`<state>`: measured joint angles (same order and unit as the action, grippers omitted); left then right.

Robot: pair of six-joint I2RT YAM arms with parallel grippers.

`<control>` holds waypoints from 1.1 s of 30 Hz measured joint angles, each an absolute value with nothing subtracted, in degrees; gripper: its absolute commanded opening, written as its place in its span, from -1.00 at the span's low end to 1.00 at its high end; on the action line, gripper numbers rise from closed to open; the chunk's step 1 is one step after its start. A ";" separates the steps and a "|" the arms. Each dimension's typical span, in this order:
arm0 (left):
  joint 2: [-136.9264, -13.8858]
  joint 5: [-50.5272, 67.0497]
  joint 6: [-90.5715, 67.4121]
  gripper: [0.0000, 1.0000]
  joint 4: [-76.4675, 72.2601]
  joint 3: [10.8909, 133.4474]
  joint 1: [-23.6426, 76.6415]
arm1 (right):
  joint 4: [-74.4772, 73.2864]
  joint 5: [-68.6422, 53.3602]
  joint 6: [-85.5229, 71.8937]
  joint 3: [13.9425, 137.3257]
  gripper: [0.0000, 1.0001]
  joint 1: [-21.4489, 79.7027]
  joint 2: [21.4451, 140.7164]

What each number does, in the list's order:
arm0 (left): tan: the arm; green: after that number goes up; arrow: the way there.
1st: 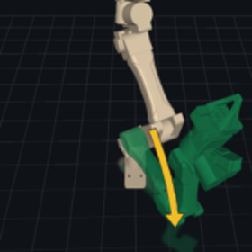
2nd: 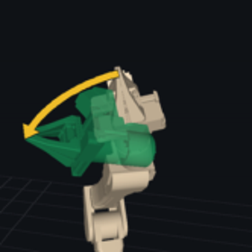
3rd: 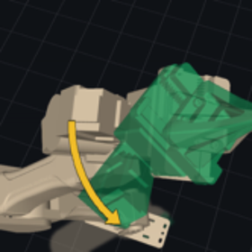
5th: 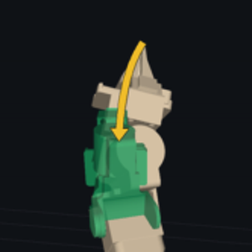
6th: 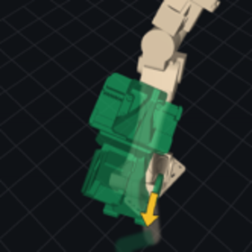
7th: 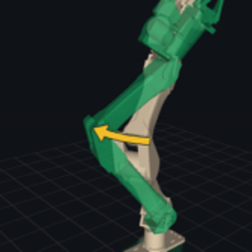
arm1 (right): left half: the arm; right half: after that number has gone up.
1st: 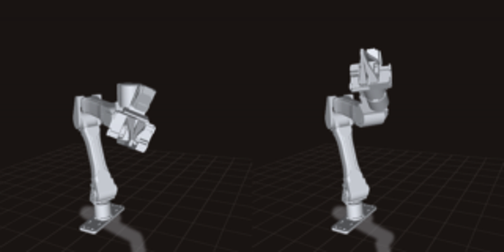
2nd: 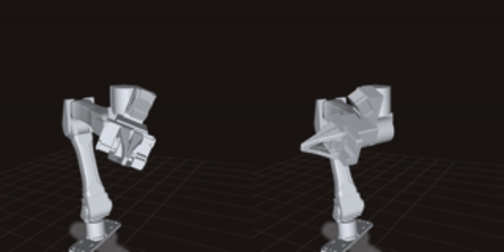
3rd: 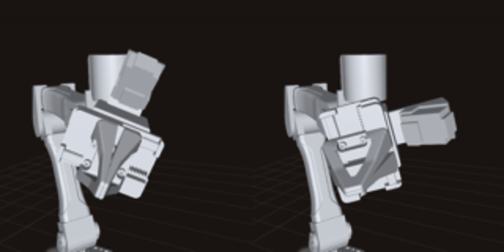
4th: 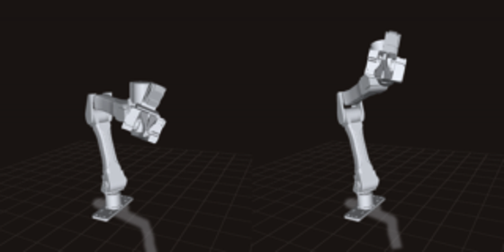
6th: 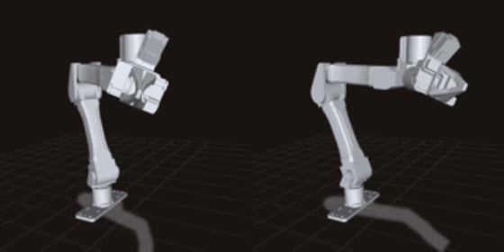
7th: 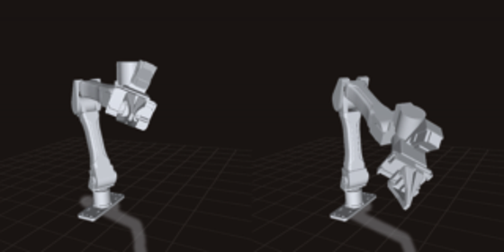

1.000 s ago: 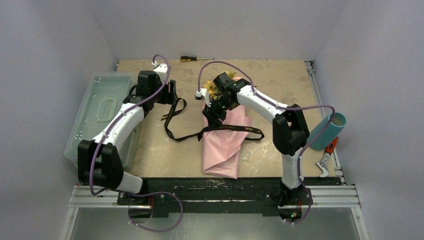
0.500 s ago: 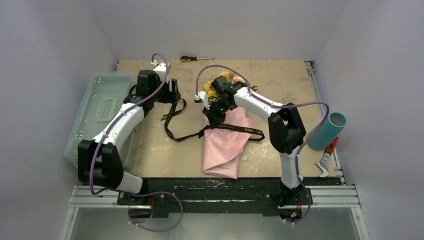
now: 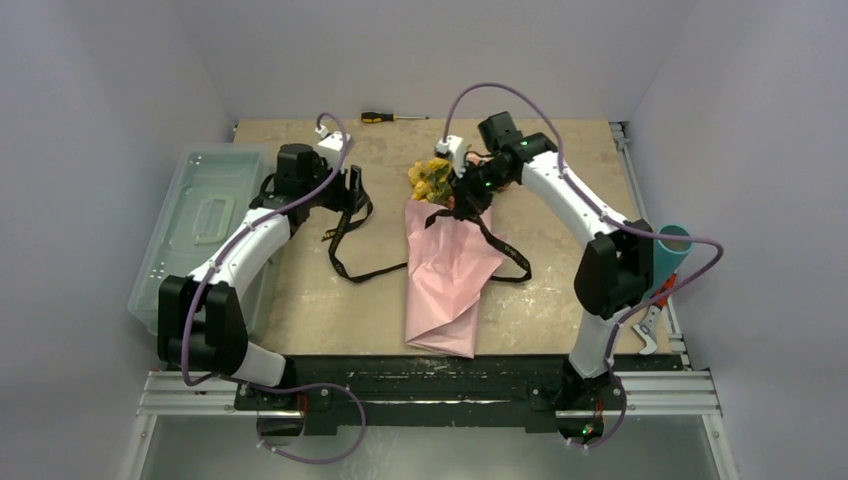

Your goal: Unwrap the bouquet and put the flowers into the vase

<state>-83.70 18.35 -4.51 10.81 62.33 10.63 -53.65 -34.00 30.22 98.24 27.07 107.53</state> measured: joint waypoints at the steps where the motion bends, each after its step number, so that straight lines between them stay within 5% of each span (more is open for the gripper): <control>1: -83.70 19.94 -2.39 0.19 10.76 61.71 10.63 | -54.26 -33.98 30.15 98.59 -1.00 24.60 106.50; 10: -84.27 28.93 25.52 0.39 25.54 59.96 10.68 | -57.19 -28.38 30.98 93.97 -0.94 7.94 100.79; 15: -84.27 28.56 39.99 0.52 34.72 58.92 10.94 | -56.49 -20.36 30.98 89.71 0.01 2.87 100.25; 19: -84.33 26.98 47.97 0.53 39.62 57.01 12.32 | -56.31 -18.09 31.11 89.56 0.23 2.85 101.14; 33: -86.89 20.47 55.09 0.32 33.98 48.90 20.43 | -59.24 -31.62 29.43 95.18 0.33 7.35 103.35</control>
<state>-86.89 20.47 55.09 33.98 48.90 20.43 -59.24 -31.62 29.43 95.18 7.35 103.35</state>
